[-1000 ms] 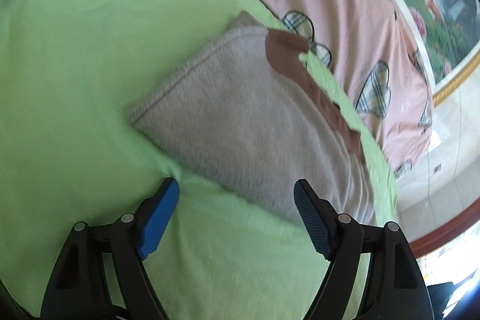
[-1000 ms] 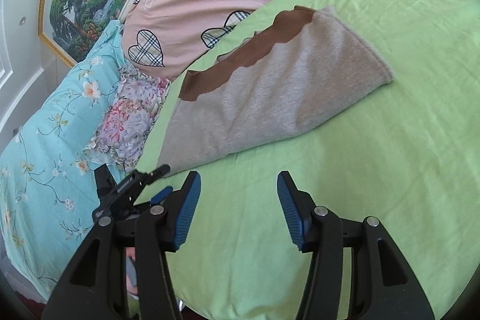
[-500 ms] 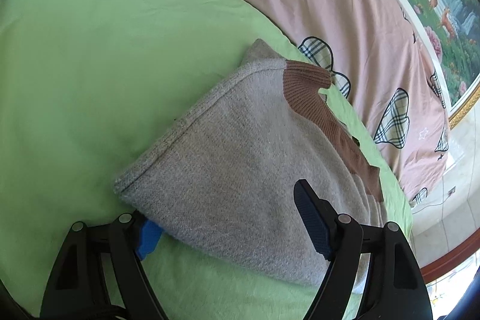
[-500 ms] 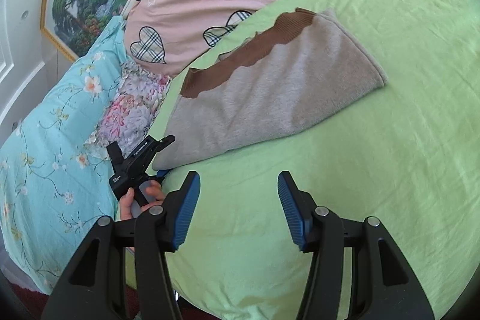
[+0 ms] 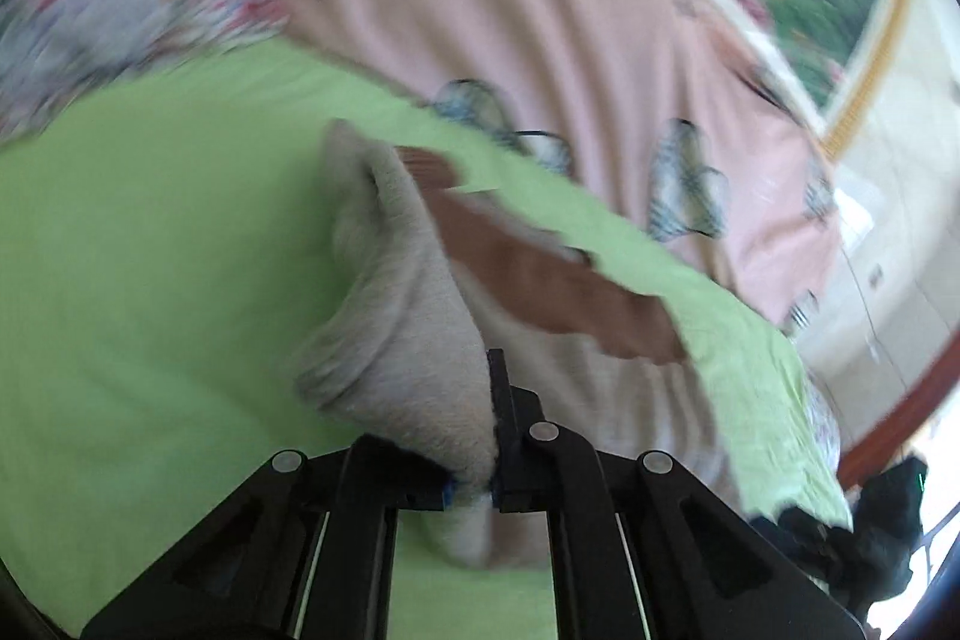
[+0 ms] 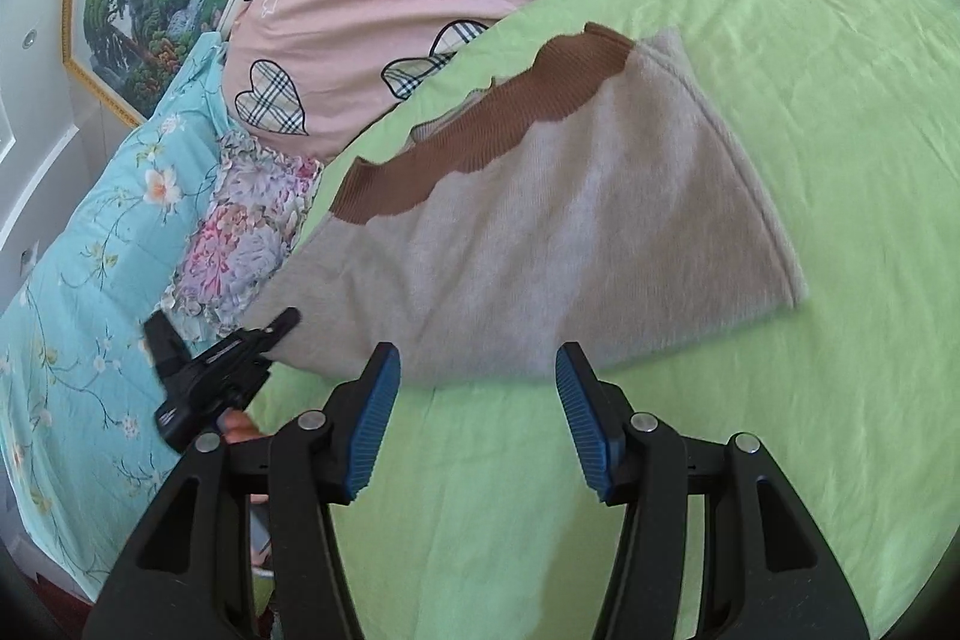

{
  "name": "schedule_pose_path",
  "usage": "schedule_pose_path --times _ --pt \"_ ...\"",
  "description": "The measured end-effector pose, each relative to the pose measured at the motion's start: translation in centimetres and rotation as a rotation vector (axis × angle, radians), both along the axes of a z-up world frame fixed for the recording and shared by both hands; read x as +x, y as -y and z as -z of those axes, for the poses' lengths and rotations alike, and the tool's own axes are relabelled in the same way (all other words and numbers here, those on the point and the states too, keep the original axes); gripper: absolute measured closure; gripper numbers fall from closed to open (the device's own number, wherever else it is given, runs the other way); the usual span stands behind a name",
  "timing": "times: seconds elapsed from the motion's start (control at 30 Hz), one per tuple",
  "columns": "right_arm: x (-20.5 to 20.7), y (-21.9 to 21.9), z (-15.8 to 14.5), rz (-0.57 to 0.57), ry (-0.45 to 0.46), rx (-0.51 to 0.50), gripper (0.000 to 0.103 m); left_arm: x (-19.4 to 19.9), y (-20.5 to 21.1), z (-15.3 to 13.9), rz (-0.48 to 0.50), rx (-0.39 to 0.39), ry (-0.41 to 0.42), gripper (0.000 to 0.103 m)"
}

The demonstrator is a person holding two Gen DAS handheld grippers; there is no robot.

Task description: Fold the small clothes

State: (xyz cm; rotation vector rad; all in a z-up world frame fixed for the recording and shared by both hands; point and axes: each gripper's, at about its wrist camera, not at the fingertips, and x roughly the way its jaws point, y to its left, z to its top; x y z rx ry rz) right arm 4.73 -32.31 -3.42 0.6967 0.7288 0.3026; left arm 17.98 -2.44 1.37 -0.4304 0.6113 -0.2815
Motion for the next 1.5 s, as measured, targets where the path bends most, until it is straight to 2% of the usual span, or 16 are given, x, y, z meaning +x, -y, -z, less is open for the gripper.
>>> schedule_pose_path --times 0.13,0.2,0.27,0.37,0.5,0.63,0.77,0.87,0.93,1.03,1.17,1.23,1.27,1.3,1.4,1.5 --pt "4.7 1.7 -1.5 -0.075 0.002 0.065 0.041 -0.8 7.8 -1.0 0.191 0.098 0.050 0.098" --pt "7.0 1.9 -1.8 -0.121 0.008 0.110 0.019 -0.7 10.6 0.2 0.249 0.147 0.027 0.098" --pt "9.8 2.0 -1.6 -0.175 0.008 0.180 0.016 -0.5 12.7 1.9 0.298 0.187 -0.021 0.098" --pt "13.6 1.4 -0.5 -0.237 -0.048 0.201 0.016 -0.2 14.0 3.5 0.331 0.200 -0.065 0.098" --pt "17.7 -0.7 0.4 -0.284 -0.091 0.130 0.017 0.0 14.6 4.1 0.338 0.220 -0.078 0.098" --pt "21.1 -2.3 1.1 -0.285 -0.125 0.090 0.038 0.3 14.0 3.6 0.340 0.196 -0.084 0.098" --pt "20.9 -0.2 1.1 -0.183 -0.126 0.102 0.038 0.5 12.1 2.5 0.330 0.129 -0.100 0.097" --pt "18.7 1.3 0.8 -0.152 -0.135 0.081 0.025 0.4 11.6 1.9 0.327 0.109 -0.095 0.097" --pt "17.6 1.7 1.3 -0.185 -0.171 0.116 0.021 0.4 11.4 1.7 0.328 0.093 -0.094 0.097" --pt "17.2 1.2 2.3 -0.304 -0.200 0.270 0.021 0.1 11.5 1.7 0.325 0.093 -0.092 0.097" --pt "19.6 -0.5 2.0 -0.335 -0.174 0.265 0.021 -0.2 12.4 1.5 0.326 0.152 -0.085 0.097" --pt "21.7 -1.2 2.4 -0.333 -0.178 0.260 0.032 -0.3 12.8 1.4 0.325 0.186 -0.079 0.097" --pt "22.7 -1.4 2.7 -0.328 -0.182 0.246 0.068 -0.3 13.1 1.3 0.326 0.200 -0.077 0.097" --pt "23.4 -1.3 2.9 -0.309 -0.189 0.240 0.079 -0.3 13.4 1.0 0.333 0.213 -0.074 0.097" --pt "22.9 -0.7 0.1 -0.295 -0.082 0.192 0.082 -0.6 15.2 -0.4 0.374 0.234 -0.029 0.097" --pt "20.5 1.0 -4.2 -0.278 0.070 0.026 0.083 -0.9 18.7 -1.3 0.449 0.241 0.010 0.097"
